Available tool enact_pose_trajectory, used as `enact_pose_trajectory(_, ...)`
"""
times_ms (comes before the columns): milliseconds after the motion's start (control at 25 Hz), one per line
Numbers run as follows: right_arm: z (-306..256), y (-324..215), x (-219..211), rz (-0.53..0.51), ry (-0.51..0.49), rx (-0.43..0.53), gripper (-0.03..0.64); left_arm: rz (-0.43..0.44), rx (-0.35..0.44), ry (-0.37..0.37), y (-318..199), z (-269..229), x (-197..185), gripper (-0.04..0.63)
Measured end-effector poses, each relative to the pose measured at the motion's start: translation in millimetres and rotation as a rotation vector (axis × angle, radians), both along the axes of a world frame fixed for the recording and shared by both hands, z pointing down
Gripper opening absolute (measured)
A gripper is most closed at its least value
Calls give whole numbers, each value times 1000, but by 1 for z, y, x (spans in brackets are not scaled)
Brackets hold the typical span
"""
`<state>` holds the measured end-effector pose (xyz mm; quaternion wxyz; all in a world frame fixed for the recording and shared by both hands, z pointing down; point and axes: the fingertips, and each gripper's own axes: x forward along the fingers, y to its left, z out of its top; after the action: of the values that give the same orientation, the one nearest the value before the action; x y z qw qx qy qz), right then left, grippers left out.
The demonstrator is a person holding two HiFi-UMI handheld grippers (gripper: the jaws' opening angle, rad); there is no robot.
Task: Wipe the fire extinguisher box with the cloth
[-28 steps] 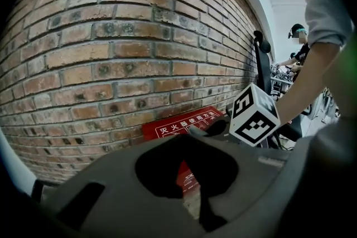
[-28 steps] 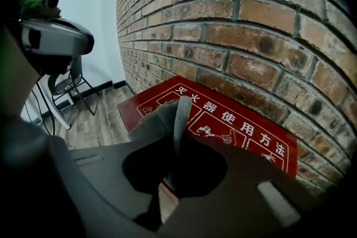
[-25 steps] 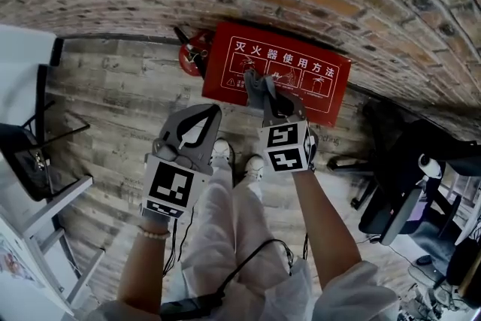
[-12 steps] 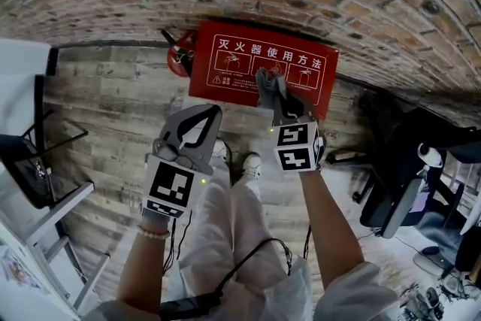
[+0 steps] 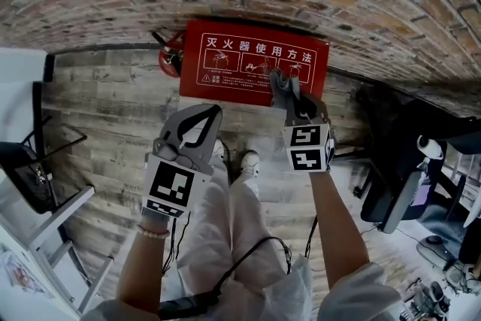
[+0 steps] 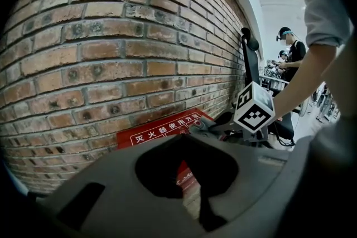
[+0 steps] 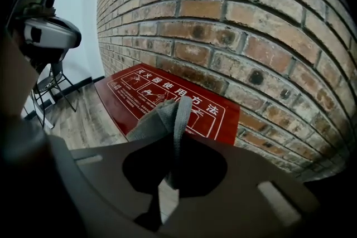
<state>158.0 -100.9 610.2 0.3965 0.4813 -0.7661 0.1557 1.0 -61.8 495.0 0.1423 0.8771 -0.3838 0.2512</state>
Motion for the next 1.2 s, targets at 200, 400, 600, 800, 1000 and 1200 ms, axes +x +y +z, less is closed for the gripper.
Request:
enact_pose_trajectory(200,0,3,24,41,13,0,19,9,0,-2,0,0,6,-3)
enact_pose_trajectory(400,2,4,54,103,38,-3,20,15,0,-3,0,1,10,-3)
enact_pose_trajectory(600,5,7,79,156,53,-16,18,18,-1,-2,1,1,12,-3)
enact_pose_trajectory(800,7,8,82,162,56,-19,18,19,1,-4,0,1,12,-3)
enact_pose_trajectory(1000,6,8,83,173,50,-19,18,18,9,-6,0,-2,11,-3)
enact_pose_trajectory(1200,-9,10,81,180,26,-3,18,8,27,-6,1,-16,6,-3)
